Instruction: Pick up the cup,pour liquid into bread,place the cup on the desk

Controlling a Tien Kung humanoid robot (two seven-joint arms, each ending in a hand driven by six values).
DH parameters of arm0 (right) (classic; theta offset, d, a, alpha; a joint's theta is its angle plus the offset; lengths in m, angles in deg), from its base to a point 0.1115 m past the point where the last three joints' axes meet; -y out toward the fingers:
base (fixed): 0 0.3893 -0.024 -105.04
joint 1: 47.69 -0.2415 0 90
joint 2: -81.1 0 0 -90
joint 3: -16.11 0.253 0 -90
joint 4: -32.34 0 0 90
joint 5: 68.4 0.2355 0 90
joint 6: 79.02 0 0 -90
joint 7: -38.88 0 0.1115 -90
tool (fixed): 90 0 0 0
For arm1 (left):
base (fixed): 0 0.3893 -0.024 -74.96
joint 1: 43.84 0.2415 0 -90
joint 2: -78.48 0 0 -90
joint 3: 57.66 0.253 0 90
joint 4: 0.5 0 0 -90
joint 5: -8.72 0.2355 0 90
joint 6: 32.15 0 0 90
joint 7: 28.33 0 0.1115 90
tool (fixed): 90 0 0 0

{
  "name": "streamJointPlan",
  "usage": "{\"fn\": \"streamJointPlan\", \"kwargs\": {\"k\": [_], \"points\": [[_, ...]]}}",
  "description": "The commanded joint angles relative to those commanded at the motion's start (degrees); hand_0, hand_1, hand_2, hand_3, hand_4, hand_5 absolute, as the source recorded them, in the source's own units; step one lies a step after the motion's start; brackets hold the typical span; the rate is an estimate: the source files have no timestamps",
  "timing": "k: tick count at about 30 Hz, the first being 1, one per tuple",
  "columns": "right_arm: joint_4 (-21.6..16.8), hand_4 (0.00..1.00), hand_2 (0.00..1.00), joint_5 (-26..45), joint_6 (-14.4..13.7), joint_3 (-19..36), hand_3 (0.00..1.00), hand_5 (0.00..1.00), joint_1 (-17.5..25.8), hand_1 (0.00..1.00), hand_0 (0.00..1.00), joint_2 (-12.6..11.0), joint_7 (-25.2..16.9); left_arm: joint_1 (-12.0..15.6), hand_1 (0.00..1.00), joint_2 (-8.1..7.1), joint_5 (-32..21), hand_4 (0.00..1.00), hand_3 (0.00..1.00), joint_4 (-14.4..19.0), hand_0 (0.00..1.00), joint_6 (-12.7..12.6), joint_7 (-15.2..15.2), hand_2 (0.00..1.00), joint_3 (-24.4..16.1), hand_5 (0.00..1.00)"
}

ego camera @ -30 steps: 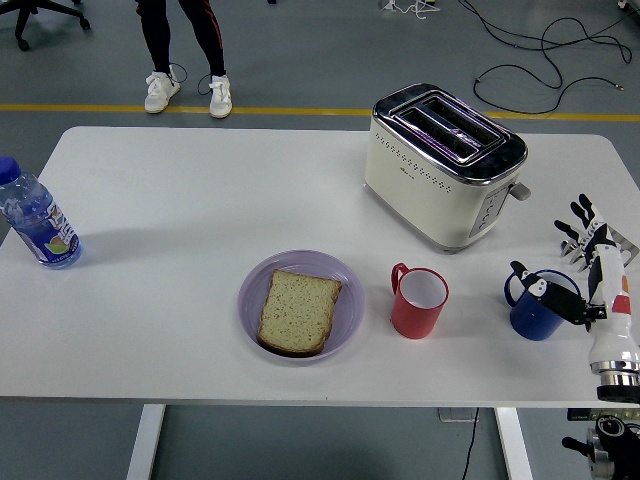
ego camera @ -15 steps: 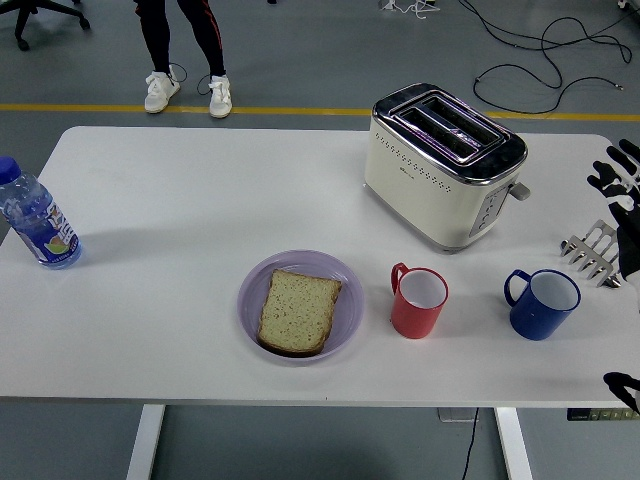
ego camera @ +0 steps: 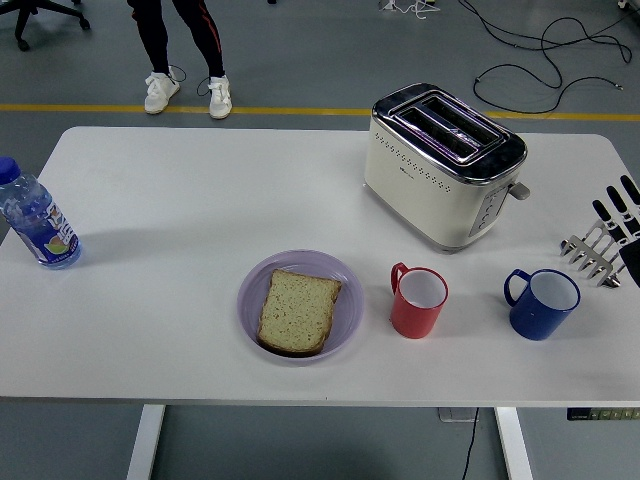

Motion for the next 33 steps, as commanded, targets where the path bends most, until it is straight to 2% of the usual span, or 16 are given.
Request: {"fn": "streamJointPlan", "kwargs": {"k": [18,19,20,33], "points": [[5.0,0.611,0.656,2.8,0.7,1.0,0.599,0.148,-1.2,0.633,0.680,1.1,-2.6,-0.4,0.689,0.00,0.3,0.300,0.589,0.0,0.655,-0.3,0.1,0.706,-0.3,0.869],[5.4,0.607,0.627,3.0,0.6,1.0,0.583,0.140,-1.2,0.589,0.660,1.1,-2.9,-0.4,0.688,0.00,0.4,0.300,0.589,0.0,0.655,-0.3,0.1,0.706,-0.3,0.869],[5.6,0.607,0.627,3.0,0.6,1.1,0.583,0.140,-1.3,0.589,0.660,1.1,-3.1,-0.4,0.688,0.00,0.4,0.300,0.589,0.0,0.655,-0.3,0.1,0.706,-0.3,0.869],[6.8,0.590,0.629,5.4,0.5,1.6,0.585,0.119,-1.2,0.591,0.656,1.7,-3.9,-0.3,0.688,0.00,0.3,0.300,0.589,0.0,0.655,-0.3,0.1,0.706,-0.2,0.869]]}}
